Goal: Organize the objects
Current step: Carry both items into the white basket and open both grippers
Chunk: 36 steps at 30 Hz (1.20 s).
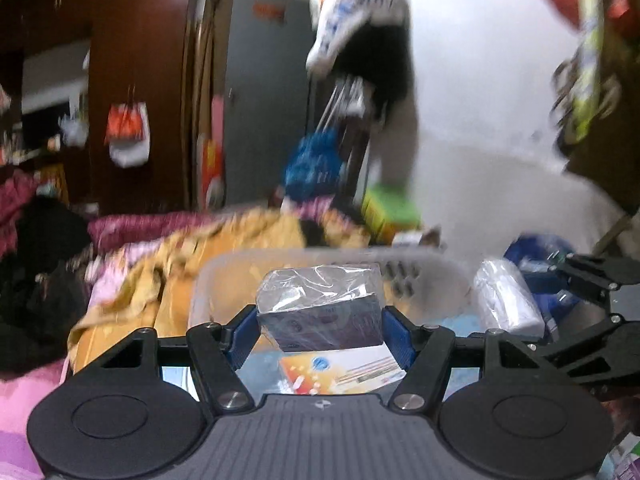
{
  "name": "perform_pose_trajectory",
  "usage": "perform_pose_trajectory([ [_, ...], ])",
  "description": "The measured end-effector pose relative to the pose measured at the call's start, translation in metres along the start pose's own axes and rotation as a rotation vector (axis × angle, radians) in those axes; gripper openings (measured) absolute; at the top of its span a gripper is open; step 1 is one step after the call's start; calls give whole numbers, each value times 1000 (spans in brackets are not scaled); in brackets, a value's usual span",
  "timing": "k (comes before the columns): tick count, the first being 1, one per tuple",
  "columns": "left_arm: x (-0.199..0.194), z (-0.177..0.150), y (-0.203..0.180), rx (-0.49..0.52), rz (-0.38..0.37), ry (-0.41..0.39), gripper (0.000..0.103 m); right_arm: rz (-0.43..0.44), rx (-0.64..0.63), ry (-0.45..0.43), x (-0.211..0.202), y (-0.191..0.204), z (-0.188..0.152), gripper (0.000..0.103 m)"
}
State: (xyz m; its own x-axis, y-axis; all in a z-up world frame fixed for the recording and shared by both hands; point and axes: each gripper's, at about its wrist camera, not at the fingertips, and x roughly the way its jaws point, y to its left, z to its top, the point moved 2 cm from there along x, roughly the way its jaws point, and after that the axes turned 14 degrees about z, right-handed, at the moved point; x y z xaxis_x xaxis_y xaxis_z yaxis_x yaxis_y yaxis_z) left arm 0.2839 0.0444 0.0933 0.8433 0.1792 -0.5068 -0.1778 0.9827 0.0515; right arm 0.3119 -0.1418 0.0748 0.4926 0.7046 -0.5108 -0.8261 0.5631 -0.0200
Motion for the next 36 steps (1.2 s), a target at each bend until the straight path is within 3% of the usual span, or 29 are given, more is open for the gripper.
perform_pose_trajectory([
  [5, 33, 8, -7, 56, 17, 117, 69, -24, 14, 130, 41, -13, 3, 78],
  [14, 56, 0, -12, 89, 49, 221, 69, 21, 42, 199, 42, -18, -5, 79],
  [24, 52, -7, -20, 82, 40, 224, 70, 60, 69, 201, 42, -26, -5, 79],
  [27, 50, -7, -22, 91, 53, 199, 75, 70, 68, 193, 43, -26, -4, 80],
  [28, 50, -7, -23, 96, 62, 188, 81, 75, 65, 186, 43, -25, -4, 83],
  [32, 36, -3, -16, 62, 67, 129, 83, 88, 64, 136, 36, -24, -4, 98],
  [36, 14, 1, -8, 35, 85, 69, 85, 75, 50, 23, 13, -17, -1, 103],
])
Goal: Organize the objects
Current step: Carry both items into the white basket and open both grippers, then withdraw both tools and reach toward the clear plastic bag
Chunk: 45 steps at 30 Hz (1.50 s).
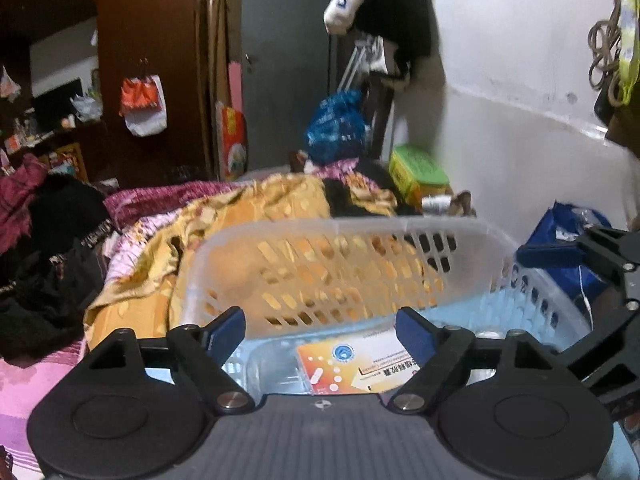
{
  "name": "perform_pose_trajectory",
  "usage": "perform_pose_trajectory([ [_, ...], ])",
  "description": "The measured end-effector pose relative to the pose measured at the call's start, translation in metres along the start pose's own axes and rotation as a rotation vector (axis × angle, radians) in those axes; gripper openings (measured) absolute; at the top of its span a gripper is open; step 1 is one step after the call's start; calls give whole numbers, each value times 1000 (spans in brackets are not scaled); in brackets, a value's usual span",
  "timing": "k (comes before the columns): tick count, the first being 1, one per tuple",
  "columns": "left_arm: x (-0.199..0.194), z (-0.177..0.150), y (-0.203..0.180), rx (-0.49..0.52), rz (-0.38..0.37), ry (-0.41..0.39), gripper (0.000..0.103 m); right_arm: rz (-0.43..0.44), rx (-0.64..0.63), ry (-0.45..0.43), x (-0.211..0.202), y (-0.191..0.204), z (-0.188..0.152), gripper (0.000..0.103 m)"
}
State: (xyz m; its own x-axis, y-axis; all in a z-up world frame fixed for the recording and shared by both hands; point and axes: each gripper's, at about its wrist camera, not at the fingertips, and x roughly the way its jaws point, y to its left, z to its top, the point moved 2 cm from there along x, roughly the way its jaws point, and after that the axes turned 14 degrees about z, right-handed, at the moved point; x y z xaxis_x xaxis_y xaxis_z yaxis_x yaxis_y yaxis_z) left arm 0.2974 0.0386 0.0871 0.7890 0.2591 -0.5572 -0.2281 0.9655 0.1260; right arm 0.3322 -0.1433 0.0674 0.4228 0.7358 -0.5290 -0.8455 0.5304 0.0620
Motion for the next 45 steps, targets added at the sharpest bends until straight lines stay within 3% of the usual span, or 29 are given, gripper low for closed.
perform_pose_trajectory([
  [4, -46, -11, 13, 16, 4, -120, 85, -72, -64, -117, -37, 19, -9, 103],
  [9, -114, -51, 27, 28, -25, -239, 87, -155, -125, -299, -98, 48, -50, 103],
  [13, -162, -93, 40, 29, 21, -326, 93, -171, -98, -388, -137, 62, -91, 103],
  [16, -177, -126, 48, -1, 35, -346, 96, -138, 4, -443, -157, 63, -132, 103],
  [20, -173, -170, 49, 5, 15, -319, 96, -117, 88, -406, -157, 72, -182, 103],
  [23, -162, -197, 47, -5, 19, -318, 96, -92, 57, -363, -145, 84, -206, 103],
  [28, -149, -228, 40, -23, 3, -306, 96, 8, 72, -369, -134, 86, -216, 103],
  [31, -149, -250, 30, 18, -17, -298, 96, 14, 58, -332, -123, 86, -217, 98],
  [36, -147, -262, 22, 61, 5, -312, 96, 12, 60, -295, -117, 84, -223, 91],
  [41, -133, -269, 23, 52, -23, -276, 94, 5, 62, -268, -117, 91, -239, 78],
  [45, -124, -273, 20, 35, -56, -260, 88, 11, 58, -263, -117, 94, -247, 75],
])
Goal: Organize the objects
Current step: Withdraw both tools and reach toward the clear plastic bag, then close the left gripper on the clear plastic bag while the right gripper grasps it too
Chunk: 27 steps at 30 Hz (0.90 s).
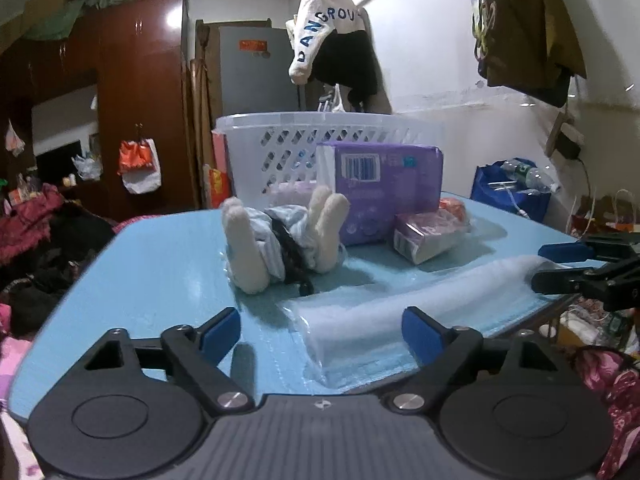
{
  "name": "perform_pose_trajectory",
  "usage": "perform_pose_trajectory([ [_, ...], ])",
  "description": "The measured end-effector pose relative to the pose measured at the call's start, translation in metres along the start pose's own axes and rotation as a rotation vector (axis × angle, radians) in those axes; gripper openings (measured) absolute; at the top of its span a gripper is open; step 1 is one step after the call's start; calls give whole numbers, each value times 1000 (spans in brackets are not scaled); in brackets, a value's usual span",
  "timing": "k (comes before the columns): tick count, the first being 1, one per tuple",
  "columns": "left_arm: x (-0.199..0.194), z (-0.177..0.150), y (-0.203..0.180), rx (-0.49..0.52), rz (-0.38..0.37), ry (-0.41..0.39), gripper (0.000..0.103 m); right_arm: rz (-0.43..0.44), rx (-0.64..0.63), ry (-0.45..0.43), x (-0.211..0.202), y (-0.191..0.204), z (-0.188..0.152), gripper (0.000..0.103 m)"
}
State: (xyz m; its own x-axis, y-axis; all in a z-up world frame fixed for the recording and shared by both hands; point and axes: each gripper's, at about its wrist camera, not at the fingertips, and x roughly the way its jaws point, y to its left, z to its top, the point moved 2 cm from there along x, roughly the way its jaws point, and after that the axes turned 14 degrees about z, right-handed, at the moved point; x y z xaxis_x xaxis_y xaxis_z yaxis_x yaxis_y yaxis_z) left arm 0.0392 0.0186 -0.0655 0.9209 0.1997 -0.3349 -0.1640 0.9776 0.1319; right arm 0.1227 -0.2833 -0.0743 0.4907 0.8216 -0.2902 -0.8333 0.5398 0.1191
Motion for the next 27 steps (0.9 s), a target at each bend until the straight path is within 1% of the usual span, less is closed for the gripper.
perform_pose_trajectory([
  [3, 2, -1, -4, 0, -29, -7, 84, -2, -12, 2, 0, 1, -2, 73],
  [7, 1, -3, -14, 25, -47, -35, 68, 5, -33, 0, 1, 4, -2, 66],
  [9, 0, -3, -16, 36, -43, -47, 66, 12, -37, 1, 1, 4, -1, 62],
  [11, 0, -3, -18, 43, -42, -59, 65, 16, -37, -1, -1, 3, -1, 52],
  [15, 0, -4, -18, 40, -43, -73, 57, 23, -36, -2, -2, 2, 0, 44],
  [17, -1, -4, -17, 31, -47, -81, 51, 28, -32, -4, -3, 1, 0, 37],
  [18, -1, -4, -16, 30, -50, -85, 47, 31, -31, -4, -4, 0, 0, 36],
  [23, -3, -4, -19, 44, -45, -104, 41, 43, -34, -12, -5, -1, 0, 29],
  [25, -4, -4, -19, 37, -49, -112, 34, 48, -45, -16, -6, 0, 1, 27],
  [27, -6, -3, -19, 38, -49, -118, 31, 54, -53, -22, -7, 1, 1, 25],
])
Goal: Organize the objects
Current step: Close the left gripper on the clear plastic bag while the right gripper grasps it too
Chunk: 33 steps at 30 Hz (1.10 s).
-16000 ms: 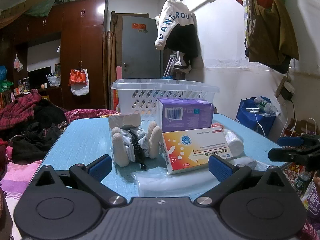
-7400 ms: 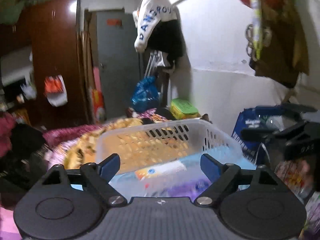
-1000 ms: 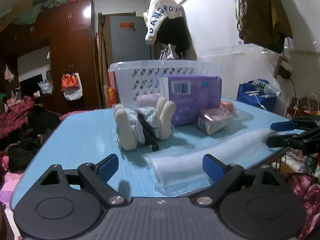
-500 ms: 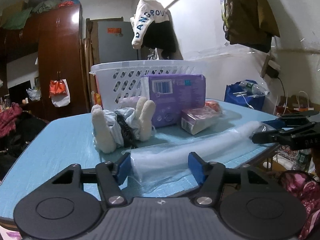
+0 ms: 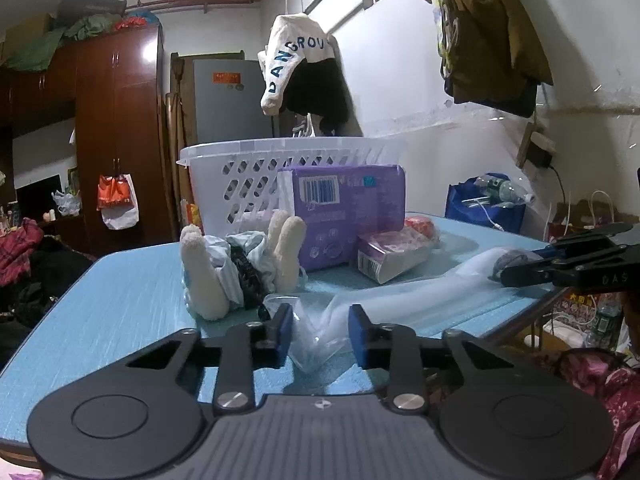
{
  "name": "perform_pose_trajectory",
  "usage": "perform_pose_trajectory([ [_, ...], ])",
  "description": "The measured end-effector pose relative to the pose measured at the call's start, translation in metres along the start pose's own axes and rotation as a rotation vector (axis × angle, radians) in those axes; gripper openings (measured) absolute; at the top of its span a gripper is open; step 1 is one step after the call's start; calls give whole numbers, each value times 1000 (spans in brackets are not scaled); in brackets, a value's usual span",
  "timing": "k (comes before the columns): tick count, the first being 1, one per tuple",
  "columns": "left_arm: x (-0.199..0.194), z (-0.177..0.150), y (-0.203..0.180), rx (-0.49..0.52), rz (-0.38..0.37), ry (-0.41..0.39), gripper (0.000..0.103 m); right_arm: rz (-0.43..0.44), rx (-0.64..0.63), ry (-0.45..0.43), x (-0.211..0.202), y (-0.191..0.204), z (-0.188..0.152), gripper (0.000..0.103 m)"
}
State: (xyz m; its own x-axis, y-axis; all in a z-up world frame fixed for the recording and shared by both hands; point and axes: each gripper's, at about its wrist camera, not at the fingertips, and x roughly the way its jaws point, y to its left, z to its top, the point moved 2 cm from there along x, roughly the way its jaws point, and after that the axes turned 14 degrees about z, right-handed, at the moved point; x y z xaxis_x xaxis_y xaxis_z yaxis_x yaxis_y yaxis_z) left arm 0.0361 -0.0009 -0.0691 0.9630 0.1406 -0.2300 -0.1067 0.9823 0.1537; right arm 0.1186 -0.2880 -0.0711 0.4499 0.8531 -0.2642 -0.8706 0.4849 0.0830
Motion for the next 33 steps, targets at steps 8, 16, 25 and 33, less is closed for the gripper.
perform_pose_trajectory([
  [8, -5, 1, -2, 20, 19, -31, 14, 17, -30, -19, -4, 3, 3, 19],
  [16, -4, 1, -1, 14, 10, -30, 14, 15, -31, -30, -5, 0, 5, 18],
  [25, -10, 9, 1, -7, 4, -62, 11, 12, -58, -80, -14, 5, 16, 17],
  [33, -26, 52, 11, -31, 15, -174, 11, -7, -141, -157, -24, 16, 53, 17],
])
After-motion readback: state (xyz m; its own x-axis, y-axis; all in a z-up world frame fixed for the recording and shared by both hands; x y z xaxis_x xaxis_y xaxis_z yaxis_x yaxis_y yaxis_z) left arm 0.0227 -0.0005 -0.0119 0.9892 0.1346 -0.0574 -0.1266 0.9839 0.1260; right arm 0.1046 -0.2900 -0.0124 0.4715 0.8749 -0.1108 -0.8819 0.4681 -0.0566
